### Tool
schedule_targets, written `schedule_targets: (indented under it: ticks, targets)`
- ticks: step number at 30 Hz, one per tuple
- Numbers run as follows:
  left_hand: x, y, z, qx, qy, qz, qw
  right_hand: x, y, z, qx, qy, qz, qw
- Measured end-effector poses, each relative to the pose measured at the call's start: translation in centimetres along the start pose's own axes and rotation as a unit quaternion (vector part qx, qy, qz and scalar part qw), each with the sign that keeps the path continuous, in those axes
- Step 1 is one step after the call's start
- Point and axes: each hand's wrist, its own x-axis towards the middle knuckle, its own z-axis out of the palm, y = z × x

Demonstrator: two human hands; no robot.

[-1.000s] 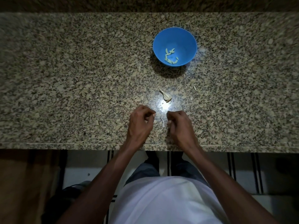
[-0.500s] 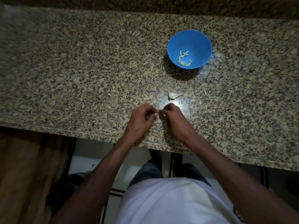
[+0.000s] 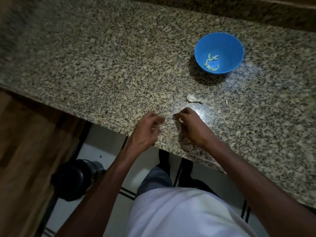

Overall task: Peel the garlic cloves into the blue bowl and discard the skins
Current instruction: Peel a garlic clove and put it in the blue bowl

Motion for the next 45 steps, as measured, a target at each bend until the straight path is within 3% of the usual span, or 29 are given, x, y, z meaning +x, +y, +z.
schedule_targets:
  ticks: [4, 6, 10, 16, 21, 29, 32, 39, 45]
  targets:
    - [0.1, 0.1, -0.8, 0.022, -0.108, -0.057, 0.992, 0.7, 1.0, -0.7, -0.012, -0.059, 0.005, 0.998]
    - [0.3, 0.6, -0.4, 0.056, -0.124, -0.054, 0.989, 0.8, 0.6, -0.5, -0.037, -0.078, -0.014, 0.996]
    - [0.2, 0.6, 0.8, 0.056, -0.071, -0.049, 0.995, -0.4, -0.2, 0.8, -0.078, -0.034, -0.072, 0.994]
    - [-0.1, 0.8, 2.1, 0.076, 0.051, -0.002, 0.996, -0.3, -0.9, 1.5, -0.033, 0.022, -0.039, 0.998]
    - [-0.5, 0.8, 2.9, 0.032, 0.124, -0.026, 0.991, 0.2, -1.0, 0.8, -0.032, 0.047, -0.046, 0.997]
    - [-0.9, 0.9, 2.7, 0.031, 0.053, -0.025, 0.998, 0.5, -1.1, 0.3, -0.006, 0.019, -0.038, 0.999]
    - [-0.3, 1.2, 3.2, 0.104, 0.037, -0.009, 0.994, 0.0, -1.9, 1.0, -0.062, 0.013, -0.070, 0.996]
    - [-0.7, 1.6, 4.2, 0.175, 0.046, 0.003, 0.984, -0.5, -2.0, 3.0, -0.078, 0.066, -0.073, 0.992]
    - [-0.9, 2.2, 4.4, 0.182, 0.080, -0.036, 0.979, 0.2, -2.0, 2.6, -0.119, 0.057, -0.077, 0.988]
